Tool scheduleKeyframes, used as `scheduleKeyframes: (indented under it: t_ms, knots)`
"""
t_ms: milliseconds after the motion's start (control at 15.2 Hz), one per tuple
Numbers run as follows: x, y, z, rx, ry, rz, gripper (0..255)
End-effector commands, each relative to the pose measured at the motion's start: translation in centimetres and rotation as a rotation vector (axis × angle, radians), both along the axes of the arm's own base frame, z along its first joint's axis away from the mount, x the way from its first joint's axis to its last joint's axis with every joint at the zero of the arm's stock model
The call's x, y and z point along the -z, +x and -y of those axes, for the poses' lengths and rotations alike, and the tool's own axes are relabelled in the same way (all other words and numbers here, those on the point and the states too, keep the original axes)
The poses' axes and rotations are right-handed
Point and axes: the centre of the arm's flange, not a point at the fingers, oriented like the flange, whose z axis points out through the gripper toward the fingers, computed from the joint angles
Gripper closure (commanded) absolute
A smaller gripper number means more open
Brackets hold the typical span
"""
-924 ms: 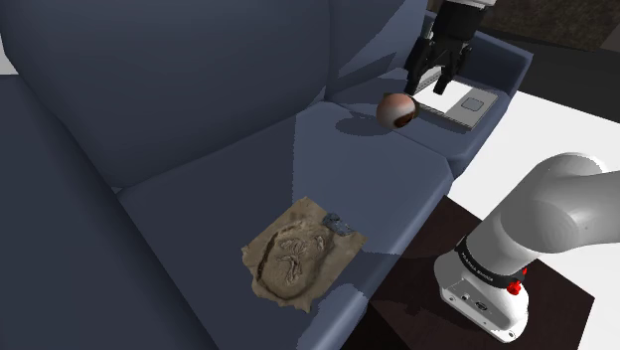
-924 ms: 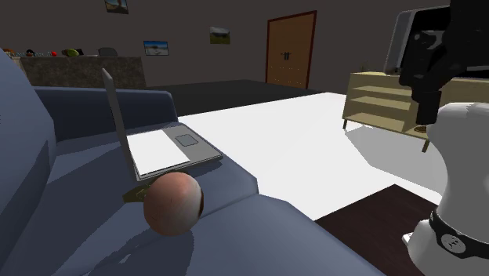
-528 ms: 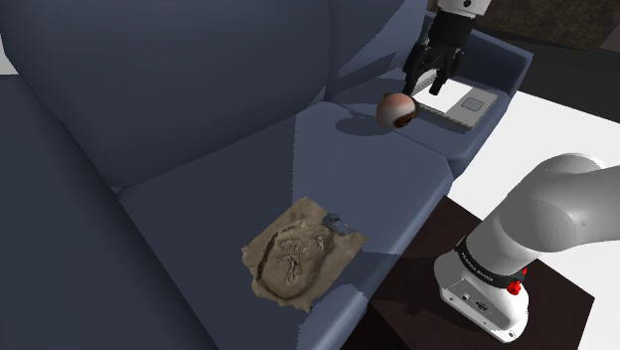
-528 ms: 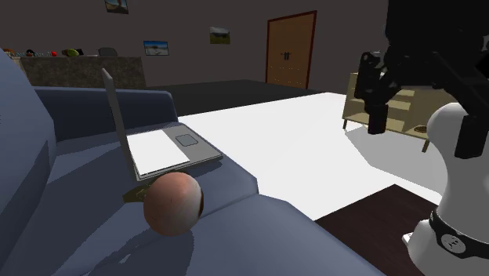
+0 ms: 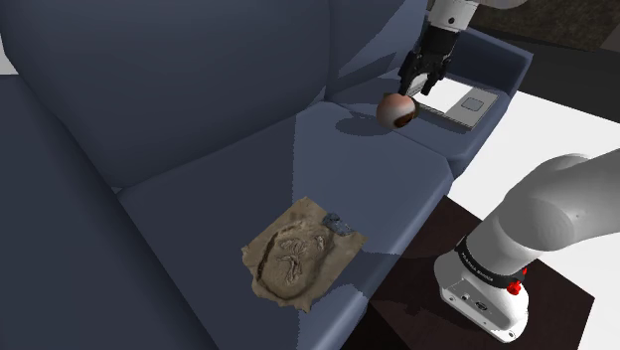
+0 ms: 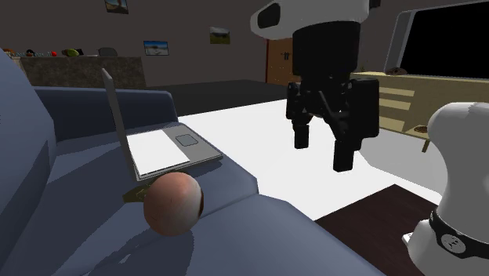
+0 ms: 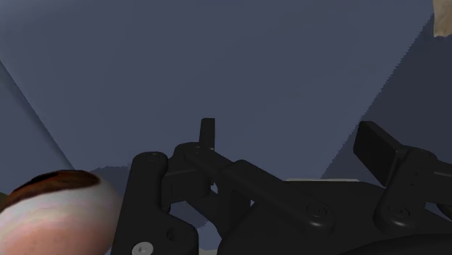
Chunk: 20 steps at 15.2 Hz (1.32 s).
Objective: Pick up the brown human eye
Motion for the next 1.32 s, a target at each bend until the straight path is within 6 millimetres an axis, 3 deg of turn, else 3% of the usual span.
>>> scheduleKeyframes:
  t_ms: [0, 1254]
  knots:
    - [1.1, 1.5, 2.3, -0.002, -0.001, 0.007, 0]
    - [10.9, 14.3, 21.2, -0.016, 0.008, 0.059, 0]
